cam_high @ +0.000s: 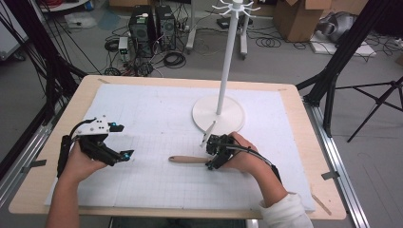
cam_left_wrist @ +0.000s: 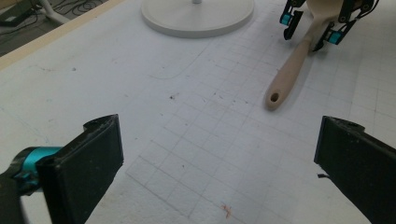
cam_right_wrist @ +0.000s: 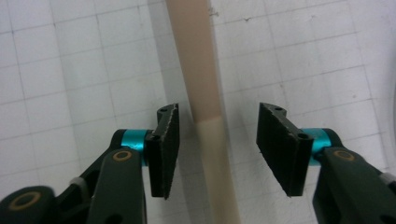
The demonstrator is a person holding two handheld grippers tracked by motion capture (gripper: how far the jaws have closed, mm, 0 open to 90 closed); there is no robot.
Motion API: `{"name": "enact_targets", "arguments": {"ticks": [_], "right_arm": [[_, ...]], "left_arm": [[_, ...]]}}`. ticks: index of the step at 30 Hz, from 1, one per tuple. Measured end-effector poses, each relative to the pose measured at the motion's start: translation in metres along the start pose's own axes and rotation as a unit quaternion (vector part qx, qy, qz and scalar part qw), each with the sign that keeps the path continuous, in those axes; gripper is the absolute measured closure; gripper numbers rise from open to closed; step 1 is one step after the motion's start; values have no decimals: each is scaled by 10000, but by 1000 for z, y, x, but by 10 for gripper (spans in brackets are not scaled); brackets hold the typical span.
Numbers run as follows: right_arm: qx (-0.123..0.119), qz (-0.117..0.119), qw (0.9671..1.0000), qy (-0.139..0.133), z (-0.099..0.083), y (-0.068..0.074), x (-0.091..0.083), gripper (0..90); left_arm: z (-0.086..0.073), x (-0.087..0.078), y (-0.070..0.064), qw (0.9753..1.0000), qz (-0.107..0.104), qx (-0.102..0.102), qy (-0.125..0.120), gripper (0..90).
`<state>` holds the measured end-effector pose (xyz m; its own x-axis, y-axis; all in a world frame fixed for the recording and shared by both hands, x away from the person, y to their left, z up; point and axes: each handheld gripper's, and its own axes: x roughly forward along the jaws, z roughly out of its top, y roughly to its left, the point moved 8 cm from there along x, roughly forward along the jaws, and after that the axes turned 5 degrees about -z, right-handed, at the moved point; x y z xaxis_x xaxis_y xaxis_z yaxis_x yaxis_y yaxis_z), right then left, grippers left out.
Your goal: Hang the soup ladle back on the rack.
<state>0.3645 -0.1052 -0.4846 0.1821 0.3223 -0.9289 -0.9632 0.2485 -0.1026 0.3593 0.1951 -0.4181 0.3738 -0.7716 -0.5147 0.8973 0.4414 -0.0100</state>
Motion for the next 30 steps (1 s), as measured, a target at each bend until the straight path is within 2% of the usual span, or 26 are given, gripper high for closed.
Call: {"name": "enact_targets", "arguments": {"ticks": [5,6,10,14,18,26,30], "right_arm": [[-36,58,10000,51,0,1,1,547],[-105,75,9999,10,0,1,2,560],[-65,168,9998,44,-1,4,1,633],[-124,237,9996,8,-1,3,1,695],[-36,289,9996,5,-1,2,0,731],[-43,274,9996,8,-1,2,0,768],[190,274,9994,-44,-3,0,-3,775]], "left_arm": [[0,0,0,10000,-6,10,19,17],[0,0,0,10000,-4,0,5,17],[0,0,0,10000,-2,0,14,17],[1,0,-1,10000,0,13,-5,17],[1,-1,0,10000,17,6,0,17],[1,-1,0,10000,24,7,-9,17],[1,-2,0,10000,29,1,-19,17]]}}
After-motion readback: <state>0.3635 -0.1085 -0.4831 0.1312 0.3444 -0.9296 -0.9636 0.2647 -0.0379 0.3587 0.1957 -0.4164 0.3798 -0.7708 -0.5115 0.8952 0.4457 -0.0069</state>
